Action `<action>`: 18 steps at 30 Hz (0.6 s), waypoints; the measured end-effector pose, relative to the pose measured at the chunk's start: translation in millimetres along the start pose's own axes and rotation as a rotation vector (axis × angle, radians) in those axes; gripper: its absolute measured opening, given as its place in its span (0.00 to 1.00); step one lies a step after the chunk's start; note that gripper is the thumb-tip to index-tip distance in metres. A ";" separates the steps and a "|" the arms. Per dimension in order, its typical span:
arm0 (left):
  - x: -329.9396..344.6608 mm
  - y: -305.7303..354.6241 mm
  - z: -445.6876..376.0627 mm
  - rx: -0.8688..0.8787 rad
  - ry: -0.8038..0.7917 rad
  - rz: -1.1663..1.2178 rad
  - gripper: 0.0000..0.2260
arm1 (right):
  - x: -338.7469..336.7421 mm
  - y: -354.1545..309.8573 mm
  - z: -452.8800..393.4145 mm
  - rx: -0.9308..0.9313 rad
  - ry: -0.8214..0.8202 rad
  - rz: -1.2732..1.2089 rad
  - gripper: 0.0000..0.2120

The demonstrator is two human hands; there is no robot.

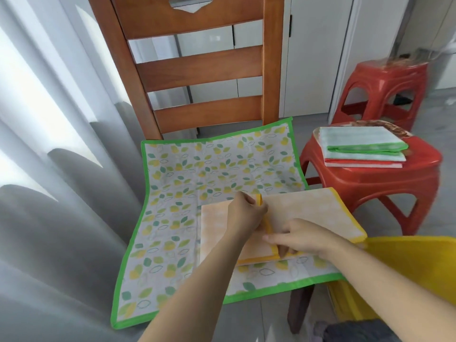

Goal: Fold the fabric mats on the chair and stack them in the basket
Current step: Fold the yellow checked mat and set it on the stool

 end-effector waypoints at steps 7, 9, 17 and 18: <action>1.0 -12.3 -19.3 0.202 0.039 -0.263 0.08 | 12.4 4.2 -13.3 -0.032 0.199 0.240 0.19; -1.9 -21.2 -25.8 0.300 0.061 -0.430 0.11 | 12.0 4.1 -11.6 -0.061 0.213 0.237 0.17; -0.2 -34.5 -38.9 0.381 0.063 -0.577 0.12 | 16.0 5.8 -14.5 -0.105 0.263 0.261 0.12; -0.6 -32.2 -39.9 0.363 0.056 -0.567 0.12 | 16.4 5.7 -14.9 -0.103 0.262 0.261 0.12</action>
Point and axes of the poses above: each hand's wrist, its own z-axis away from the middle knuckle, its own x-axis out of the palm, y = z × x, the point moved 2 cm from there along -z, towards the middle knuckle, and after that the axes turned 1 degree about z, right-handed, at the moved point
